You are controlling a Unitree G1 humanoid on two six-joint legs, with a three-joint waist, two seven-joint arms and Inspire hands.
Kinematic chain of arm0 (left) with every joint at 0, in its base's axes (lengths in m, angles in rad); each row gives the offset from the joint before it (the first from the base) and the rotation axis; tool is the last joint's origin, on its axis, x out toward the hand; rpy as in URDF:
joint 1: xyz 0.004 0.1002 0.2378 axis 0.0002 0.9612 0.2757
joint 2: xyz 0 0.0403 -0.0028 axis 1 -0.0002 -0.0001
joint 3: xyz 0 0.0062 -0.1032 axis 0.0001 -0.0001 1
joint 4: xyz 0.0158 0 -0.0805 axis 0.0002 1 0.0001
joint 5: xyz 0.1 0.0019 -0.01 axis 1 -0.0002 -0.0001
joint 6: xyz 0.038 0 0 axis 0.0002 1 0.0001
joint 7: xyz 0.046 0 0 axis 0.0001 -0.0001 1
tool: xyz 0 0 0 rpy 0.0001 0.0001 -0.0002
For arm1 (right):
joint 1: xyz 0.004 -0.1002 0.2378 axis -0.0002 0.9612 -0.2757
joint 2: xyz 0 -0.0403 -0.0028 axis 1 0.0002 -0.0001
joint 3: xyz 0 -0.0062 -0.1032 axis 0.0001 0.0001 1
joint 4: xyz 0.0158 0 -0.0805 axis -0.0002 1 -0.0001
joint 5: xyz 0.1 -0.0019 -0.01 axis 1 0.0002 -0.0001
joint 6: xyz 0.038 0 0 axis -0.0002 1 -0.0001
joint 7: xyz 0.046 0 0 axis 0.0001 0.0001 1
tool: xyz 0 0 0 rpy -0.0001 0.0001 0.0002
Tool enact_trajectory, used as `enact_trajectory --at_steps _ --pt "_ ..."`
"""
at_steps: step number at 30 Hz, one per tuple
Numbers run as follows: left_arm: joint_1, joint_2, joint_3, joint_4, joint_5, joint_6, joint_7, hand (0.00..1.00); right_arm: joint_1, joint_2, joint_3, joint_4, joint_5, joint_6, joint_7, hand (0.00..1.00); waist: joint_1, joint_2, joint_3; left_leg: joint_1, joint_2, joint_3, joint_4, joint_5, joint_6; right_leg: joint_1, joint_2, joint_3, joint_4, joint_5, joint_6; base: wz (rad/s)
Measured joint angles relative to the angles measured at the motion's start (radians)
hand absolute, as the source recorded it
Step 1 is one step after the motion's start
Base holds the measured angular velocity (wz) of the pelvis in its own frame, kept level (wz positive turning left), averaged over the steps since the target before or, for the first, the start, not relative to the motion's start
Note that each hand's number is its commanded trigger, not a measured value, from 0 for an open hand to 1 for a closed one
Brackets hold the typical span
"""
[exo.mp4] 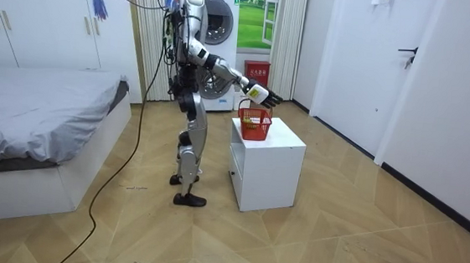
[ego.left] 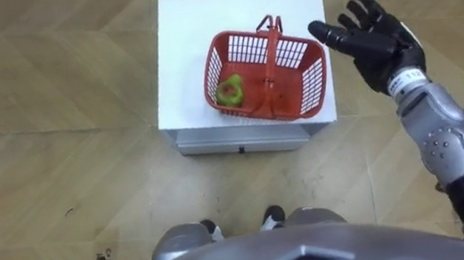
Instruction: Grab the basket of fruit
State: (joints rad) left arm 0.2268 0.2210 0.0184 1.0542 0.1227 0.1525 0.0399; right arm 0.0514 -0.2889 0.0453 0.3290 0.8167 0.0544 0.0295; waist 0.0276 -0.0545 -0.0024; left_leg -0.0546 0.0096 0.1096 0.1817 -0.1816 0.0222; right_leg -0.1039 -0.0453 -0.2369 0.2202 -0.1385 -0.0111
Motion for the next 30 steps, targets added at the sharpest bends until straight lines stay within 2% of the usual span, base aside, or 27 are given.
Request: enact_trajectory --at_steps 2,6,10,13,15,20,23,25,27,30 --pt "-0.002 -0.004 0.021 -0.013 -0.001 0.000 0.008 0.00 0.026 0.000 -0.005 0.000 -0.025 0.000 0.000 0.00 -0.008 0.000 0.0003 0.023 0.001 0.004 -0.004 -0.001 -0.002 0.021 0.003 0.008 -0.002 0.000 0.000 -0.06" --pt "-0.006 -0.004 0.019 -0.025 -0.012 0.000 0.031 0.00 0.048 0.000 -0.008 0.027 -0.123 0.005 -0.015 0.00 -0.027 0.002 0.0017 0.045 0.003 0.017 -0.016 -0.002 -0.002 0.039 0.006 0.017 -0.004 -0.001 0.002 -0.07" --pt "-0.011 -0.006 0.018 -0.044 -0.014 -0.002 0.048 0.00 0.072 0.015 -0.009 0.111 -0.186 0.007 -0.072 0.00 -0.046 0.003 0.0024 0.066 0.005 0.024 -0.021 -0.002 -0.003 0.062 0.011 0.033 -0.019 0.000 0.001 -0.05" --pt "-0.011 -0.011 0.019 -0.044 -0.014 -0.012 0.063 0.00 0.081 0.038 -0.011 0.223 -0.232 0.005 -0.092 0.00 -0.051 0.007 0.0031 0.095 0.009 0.027 -0.031 -0.006 -0.007 0.090 0.017 0.037 -0.034 -0.001 0.002 -0.06" --pt "-0.013 -0.014 0.020 -0.045 -0.012 -0.028 0.070 0.00 0.092 0.047 -0.011 0.304 -0.293 0.004 -0.109 0.00 -0.050 0.008 0.0011 0.097 0.010 0.028 -0.031 -0.010 -0.009 0.092 0.019 0.036 -0.036 -0.002 0.002 0.00" --pt "-0.013 -0.036 0.022 -0.046 -0.009 -0.037 0.089 0.00 0.093 0.068 -0.030 0.524 -0.430 -0.004 -0.151 0.00 -0.051 0.017 -0.0055 0.095 0.009 0.023 -0.031 -0.013 -0.009 0.099 0.019 0.028 -0.046 -0.005 0.004 0.05" --pt "-0.011 -0.038 0.023 -0.046 -0.007 -0.048 0.094 0.00 0.091 0.078 -0.030 0.631 -0.477 -0.010 -0.151 0.00 -0.048 0.021 -0.0041 0.101 0.009 0.021 -0.029 -0.013 -0.009 0.109 0.019 0.023 -0.052 -0.005 0.004 0.04" --pt "-0.013 -0.050 0.044 -0.043 0.000 -0.054 0.107 0.00 0.091 0.091 -0.030 0.690 -0.521 -0.021 -0.149 0.00 -0.049 0.024 -0.0027 0.105 0.010 0.018 -0.029 -0.013 -0.009 0.110 0.019 0.023 -0.052 -0.005 0.004 0.00" --pt "-0.014 -0.056 0.059 -0.025 0.011 -0.074 0.107 0.00 0.088 0.108 -0.031 0.757 -0.571 -0.030 -0.149 0.00 -0.046 0.026 0.0011 0.111 0.010 0.019 -0.031 -0.013 -0.009 0.116 0.020 0.024 -0.053 -0.005 0.004 0.00" --pt "-0.006 -0.056 0.059 -0.002 0.011 -0.070 0.106 0.00 0.098 0.124 -0.030 0.809 -0.608 -0.030 -0.150 0.00 -0.046 0.033 0.0062 0.120 0.011 0.018 -0.034 -0.021 -0.010 0.124 0.024 0.034 -0.053 -0.011 0.006 -0.03"
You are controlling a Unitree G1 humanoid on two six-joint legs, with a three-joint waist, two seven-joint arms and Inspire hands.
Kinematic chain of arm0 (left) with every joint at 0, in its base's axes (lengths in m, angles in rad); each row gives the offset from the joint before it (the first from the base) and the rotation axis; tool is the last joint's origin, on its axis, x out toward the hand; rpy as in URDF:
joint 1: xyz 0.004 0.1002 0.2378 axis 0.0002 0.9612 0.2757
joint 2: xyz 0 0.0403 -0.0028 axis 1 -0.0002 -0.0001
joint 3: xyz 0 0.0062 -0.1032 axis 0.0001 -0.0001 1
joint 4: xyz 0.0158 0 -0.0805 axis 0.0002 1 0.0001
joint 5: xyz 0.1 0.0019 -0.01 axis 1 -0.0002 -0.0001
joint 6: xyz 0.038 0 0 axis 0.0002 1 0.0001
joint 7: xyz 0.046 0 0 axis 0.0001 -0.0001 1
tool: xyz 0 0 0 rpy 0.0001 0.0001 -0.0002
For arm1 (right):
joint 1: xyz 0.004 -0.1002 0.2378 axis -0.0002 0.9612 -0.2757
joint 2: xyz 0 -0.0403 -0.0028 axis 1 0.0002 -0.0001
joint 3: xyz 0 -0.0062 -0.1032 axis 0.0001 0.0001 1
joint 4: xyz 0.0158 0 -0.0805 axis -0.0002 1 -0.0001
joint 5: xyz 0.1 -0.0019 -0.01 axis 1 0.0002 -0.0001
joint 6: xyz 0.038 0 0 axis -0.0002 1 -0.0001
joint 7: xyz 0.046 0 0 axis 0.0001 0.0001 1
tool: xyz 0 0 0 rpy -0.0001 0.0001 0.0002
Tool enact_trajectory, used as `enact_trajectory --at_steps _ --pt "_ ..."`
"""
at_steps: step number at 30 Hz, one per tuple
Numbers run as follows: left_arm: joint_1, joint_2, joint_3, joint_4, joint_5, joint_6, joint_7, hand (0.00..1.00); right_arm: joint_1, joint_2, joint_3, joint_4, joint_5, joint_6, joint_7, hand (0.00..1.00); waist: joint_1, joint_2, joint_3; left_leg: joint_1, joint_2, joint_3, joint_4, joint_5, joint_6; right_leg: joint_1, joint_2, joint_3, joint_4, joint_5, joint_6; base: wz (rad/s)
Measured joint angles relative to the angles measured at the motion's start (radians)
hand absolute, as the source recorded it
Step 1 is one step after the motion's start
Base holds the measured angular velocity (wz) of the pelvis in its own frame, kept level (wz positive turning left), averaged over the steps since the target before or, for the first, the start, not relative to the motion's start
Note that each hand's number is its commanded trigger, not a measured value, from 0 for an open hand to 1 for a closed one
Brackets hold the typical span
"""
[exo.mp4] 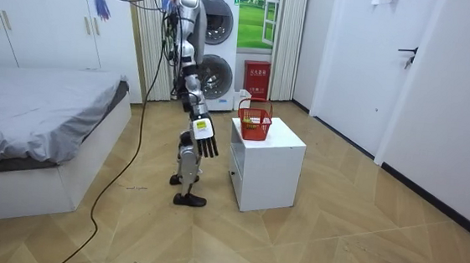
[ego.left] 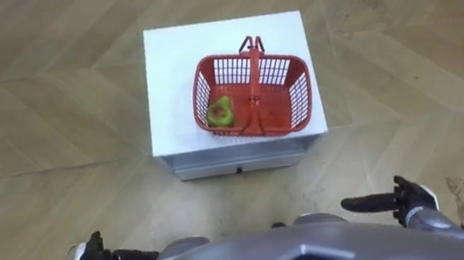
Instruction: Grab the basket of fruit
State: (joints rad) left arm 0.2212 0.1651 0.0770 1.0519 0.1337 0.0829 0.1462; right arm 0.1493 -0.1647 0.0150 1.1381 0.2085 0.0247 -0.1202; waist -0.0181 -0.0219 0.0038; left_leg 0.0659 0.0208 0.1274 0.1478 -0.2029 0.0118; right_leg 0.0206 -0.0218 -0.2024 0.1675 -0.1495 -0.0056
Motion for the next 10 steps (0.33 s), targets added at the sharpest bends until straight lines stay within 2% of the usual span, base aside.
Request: enact_trajectory --at_steps 1,3,8,10 --pt "0.005 0.000 0.000 0.008 0.002 0.003 -0.002 0.00 0.005 0.003 0.000 0.013 0.000 0.000 0.001 0.00 0.000 0.000 0.0023 0.000 0.000 0.001 0.000 -0.001 0.000 -0.001 0.000 0.003 0.000 0.000 0.000 0.00" --pt "0.007 0.000 0.001 0.032 0.028 0.019 -0.006 0.00 0.007 0.008 0.000 0.044 0.000 0.007 0.004 0.00 0.000 0.001 0.0005 0.003 0.000 0.001 0.000 -0.001 0.001 0.003 0.000 0.003 -0.001 -0.001 0.001 0.00" --pt "0.023 -0.002 -0.002 0.033 0.076 0.107 -0.030 0.00 0.007 0.012 0.004 0.081 -0.023 0.067 0.050 0.00 -0.001 0.001 -0.0004 0.016 0.002 0.000 0.000 -0.006 -0.002 0.023 0.004 0.001 -0.014 -0.001 0.001 0.00" --pt "0.021 -0.002 -0.002 0.032 0.077 0.128 -0.032 0.00 0.007 0.012 0.004 0.084 -0.027 0.086 0.051 0.00 -0.001 0.001 0.0000 0.017 0.002 0.000 0.000 -0.006 -0.002 0.024 0.005 0.001 -0.015 -0.001 0.001 0.00"
